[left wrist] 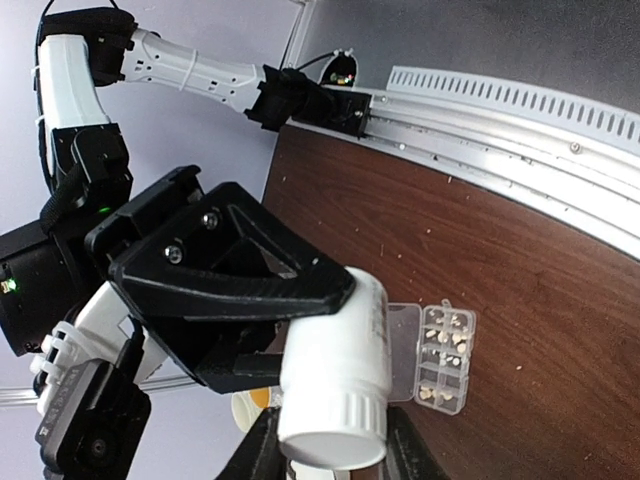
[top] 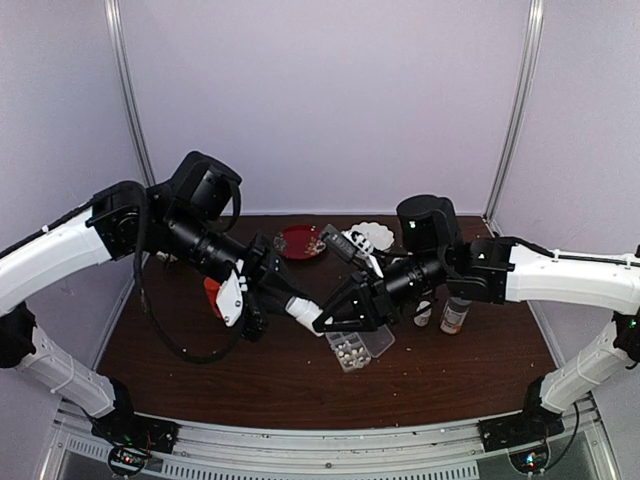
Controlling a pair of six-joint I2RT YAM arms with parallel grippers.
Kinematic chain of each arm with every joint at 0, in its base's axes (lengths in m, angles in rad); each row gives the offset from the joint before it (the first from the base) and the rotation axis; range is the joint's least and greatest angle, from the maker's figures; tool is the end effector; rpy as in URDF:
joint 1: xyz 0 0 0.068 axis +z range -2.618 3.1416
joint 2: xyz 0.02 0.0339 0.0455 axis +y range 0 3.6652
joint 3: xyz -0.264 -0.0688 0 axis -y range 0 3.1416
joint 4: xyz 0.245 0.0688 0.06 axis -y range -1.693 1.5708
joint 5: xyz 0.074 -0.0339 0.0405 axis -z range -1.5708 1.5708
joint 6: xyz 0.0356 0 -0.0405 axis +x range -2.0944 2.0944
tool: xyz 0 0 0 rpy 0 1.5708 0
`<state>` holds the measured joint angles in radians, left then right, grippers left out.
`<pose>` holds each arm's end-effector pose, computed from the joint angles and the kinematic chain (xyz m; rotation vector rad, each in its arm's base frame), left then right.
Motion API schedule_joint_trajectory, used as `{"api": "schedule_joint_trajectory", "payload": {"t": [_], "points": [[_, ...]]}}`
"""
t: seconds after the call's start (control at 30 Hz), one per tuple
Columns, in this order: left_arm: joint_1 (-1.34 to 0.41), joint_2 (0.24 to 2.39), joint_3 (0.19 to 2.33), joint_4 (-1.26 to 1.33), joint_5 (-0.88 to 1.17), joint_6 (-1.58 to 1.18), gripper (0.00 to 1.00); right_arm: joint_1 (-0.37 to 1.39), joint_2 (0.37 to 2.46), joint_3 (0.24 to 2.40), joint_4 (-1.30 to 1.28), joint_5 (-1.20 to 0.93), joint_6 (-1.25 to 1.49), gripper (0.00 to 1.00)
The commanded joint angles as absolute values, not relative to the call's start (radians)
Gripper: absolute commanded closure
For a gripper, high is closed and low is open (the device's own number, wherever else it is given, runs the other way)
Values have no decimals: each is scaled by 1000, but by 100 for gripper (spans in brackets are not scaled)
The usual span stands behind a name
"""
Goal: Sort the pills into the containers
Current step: Screw the lid of the pill bottle onto the pill bottle.
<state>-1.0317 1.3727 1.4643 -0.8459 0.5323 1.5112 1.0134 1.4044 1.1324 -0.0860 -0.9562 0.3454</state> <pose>0.1297 -0.2520 0.3828 2.1886 0.4027 -0.3583 0.1430 0.2843 0.3327 -1.3941 1.7274 1.7524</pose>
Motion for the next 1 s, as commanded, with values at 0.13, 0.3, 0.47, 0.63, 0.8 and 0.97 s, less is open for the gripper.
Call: {"api": "schedule_joint_trajectory", "payload": {"t": [0.13,0.3,0.47,0.63,0.8,0.97], "points": [[-1026,1354,1347,-693,403,1467,40,988,1316,1186,117,-882,276,100],[-991,1227,1213,-527,444,1372,2,974,1266,1113,51,-834,247,100],[-984,1142,1140,-305,431,1101,2,974,1231,1103,-72,-751,173,100],[-983,1092,1104,-151,390,728,2,974,1175,1108,-171,-629,70,100],[-984,1082,1151,-118,215,239,2,976,1130,1091,-186,-527,-2,100],[-984,1154,1289,-213,242,-163,2,990,1111,1063,-137,-430,-40,100]]}}
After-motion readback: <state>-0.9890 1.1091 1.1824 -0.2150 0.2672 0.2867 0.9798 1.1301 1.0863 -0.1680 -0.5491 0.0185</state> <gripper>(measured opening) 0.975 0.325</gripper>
